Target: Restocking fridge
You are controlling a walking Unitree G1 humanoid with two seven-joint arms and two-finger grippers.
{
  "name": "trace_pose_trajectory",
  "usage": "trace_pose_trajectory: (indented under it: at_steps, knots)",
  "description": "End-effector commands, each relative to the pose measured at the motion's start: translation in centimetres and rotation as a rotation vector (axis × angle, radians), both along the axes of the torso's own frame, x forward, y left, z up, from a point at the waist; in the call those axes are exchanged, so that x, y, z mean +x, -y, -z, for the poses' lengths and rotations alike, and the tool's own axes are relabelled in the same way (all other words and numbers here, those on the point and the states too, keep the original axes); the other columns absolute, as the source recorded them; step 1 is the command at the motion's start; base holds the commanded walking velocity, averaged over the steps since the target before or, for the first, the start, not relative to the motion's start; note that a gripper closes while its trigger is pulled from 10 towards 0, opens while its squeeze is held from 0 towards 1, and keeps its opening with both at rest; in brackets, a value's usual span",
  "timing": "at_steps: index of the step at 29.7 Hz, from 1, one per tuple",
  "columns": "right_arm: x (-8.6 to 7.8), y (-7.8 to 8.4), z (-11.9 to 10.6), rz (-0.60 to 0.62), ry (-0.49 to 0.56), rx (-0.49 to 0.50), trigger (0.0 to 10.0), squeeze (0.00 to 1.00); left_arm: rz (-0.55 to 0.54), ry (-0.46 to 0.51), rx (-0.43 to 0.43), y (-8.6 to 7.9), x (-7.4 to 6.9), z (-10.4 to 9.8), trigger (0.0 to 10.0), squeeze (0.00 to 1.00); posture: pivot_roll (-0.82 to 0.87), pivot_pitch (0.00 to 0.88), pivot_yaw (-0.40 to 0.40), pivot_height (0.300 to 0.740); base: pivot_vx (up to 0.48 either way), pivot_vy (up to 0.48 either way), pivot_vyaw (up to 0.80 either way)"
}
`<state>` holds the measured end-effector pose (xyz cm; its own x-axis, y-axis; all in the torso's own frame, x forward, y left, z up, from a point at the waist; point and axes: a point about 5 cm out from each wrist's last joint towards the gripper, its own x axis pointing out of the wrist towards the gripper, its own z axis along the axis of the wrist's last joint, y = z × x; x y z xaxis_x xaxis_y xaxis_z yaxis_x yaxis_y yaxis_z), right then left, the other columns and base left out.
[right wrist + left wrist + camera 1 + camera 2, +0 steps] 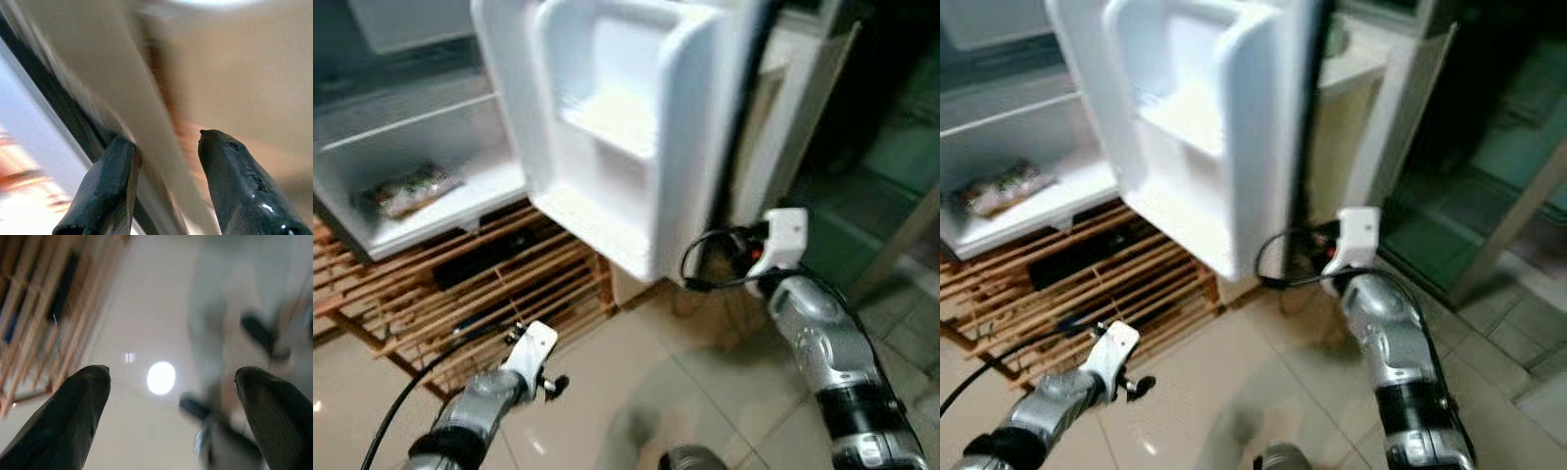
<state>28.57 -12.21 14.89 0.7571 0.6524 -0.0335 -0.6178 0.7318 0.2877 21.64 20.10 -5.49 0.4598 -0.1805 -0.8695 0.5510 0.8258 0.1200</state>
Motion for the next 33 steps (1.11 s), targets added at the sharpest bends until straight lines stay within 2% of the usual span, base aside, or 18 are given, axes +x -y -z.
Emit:
trace_pose_trajectory:
  at_steps: [1,2,3,4,7,9,11,14,15,20,25,27,28,29,30,31,32,33]
  knots:
    - [-2.8,-3.0,-4.8,-0.298,0.103,0.179,10.0,0.00,0.052,-0.099,0.070,-1.1,-2.9,1.7,10.0,0.00,-0.19,0.000,0.049,0.740,0.000,0.000,0.00]
    - [-2.8,-3.0,-4.8,-0.298,0.103,0.179,10.0,0.00,0.052,-0.099,0.070,-1.1,-2.9,1.7,10.0,0.00,-0.19,0.000,0.049,0.740,0.000,0.000,0.00]
    - [-3.4,-2.6,-5.5,-0.327,0.106,0.214,10.0,0.00,0.064,-0.134,0.085,-1.2,-4.1,2.4,10.0,0.00,-0.19,0.000,0.051,0.740,0.000,0.000,0.00]
    - [-3.3,-2.1,-5.6,-0.317,0.102,0.221,10.0,0.00,0.065,-0.145,0.091,-1.3,-4.5,2.5,10.0,0.00,-0.20,0.000,0.054,0.740,0.000,0.000,0.00]
    - [-1.7,-0.4,-4.1,-0.182,0.051,0.199,10.0,0.00,0.053,-0.149,0.094,-1.5,-4.7,2.7,10.0,0.00,-0.19,0.000,0.052,0.740,0.000,0.000,0.00]
    - [-0.4,0.8,-1.9,-0.017,-0.032,0.154,10.0,0.00,0.026,-0.087,0.053,-0.8,-3.6,2.3,10.0,0.00,-0.19,0.000,0.050,0.740,0.000,0.000,0.00]
    - [-0.2,1.0,-1.4,0.019,-0.050,0.137,10.0,0.00,0.024,-0.070,0.047,-0.6,-3.3,2.1,10.0,0.00,-0.19,0.000,0.050,0.740,0.000,0.000,0.00]
    - [0.2,2.1,1.5,0.148,-0.102,-0.068,10.0,0.00,-0.009,0.017,-0.009,0.0,-1.4,1.2,10.0,0.00,-0.17,0.000,0.043,0.740,0.000,0.000,0.00]
    - [0.0,2.5,3.3,0.186,-0.129,-0.159,10.0,0.00,-0.037,0.084,-0.126,1.3,0.1,0.3,10.0,0.00,-0.17,0.000,0.042,0.740,0.000,0.000,0.00]
    - [-0.5,2.5,6.4,0.246,-0.191,-0.223,10.0,0.00,0.040,0.234,-0.229,3.1,2.8,-2.1,10.0,0.00,-0.16,0.000,0.039,0.740,0.000,0.000,0.00]
    - [-0.4,2.1,7.1,0.269,-0.177,-0.258,10.0,0.00,0.080,0.344,-0.283,4.6,4.0,-3.1,10.0,0.00,-0.17,0.000,0.037,0.740,0.000,0.000,0.00]
    - [-0.2,2.0,7.1,0.290,-0.159,-0.261,10.0,0.00,0.025,0.440,-0.363,5.4,5.4,-4.5,10.0,0.00,-0.17,0.000,0.035,0.740,0.000,0.000,0.00]
    - [0.2,2.2,6.8,0.329,-0.130,-0.257,10.0,0.00,-0.086,0.620,-0.439,5.5,7.9,-8.2,10.0,0.00,-0.17,0.000,0.033,0.740,0.000,0.000,0.00]
    - [0.4,2.4,6.7,0.349,-0.115,-0.256,10.0,0.00,-0.167,0.707,-0.472,5.2,8.8,-10.0,10.0,0.00,-0.16,0.000,0.032,0.740,0.000,0.000,0.00]
    - [0.4,2.4,6.7,0.349,-0.115,-0.256,10.0,0.00,-0.167,0.707,-0.472,5.2,8.8,-10.0,10.0,0.00,-0.16,0.000,0.032,0.740,0.000,0.000,0.00]
    - [0.6,2.5,6.5,0.380,-0.092,-0.256,10.0,0.00,-0.296,0.781,-0.521,4.3,9.5,-12.0,10.0,0.00,-0.16,0.000,0.025,0.740,0.000,0.000,0.00]
    - [0.6,2.5,6.5,0.380,-0.092,-0.256,10.0,0.00,-0.296,0.781,-0.521,4.3,9.5,-12.0,10.0,0.00,-0.16,0.000,0.025,0.740,0.000,0.000,0.00]
    - [0.8,2.8,6.4,0.408,-0.082,-0.253,10.0,0.00,-0.365,0.827,-0.534,3.8,9.7,-13.0,10.0,0.00,-0.16,0.000,0.025,0.740,0.000,0.000,0.00]
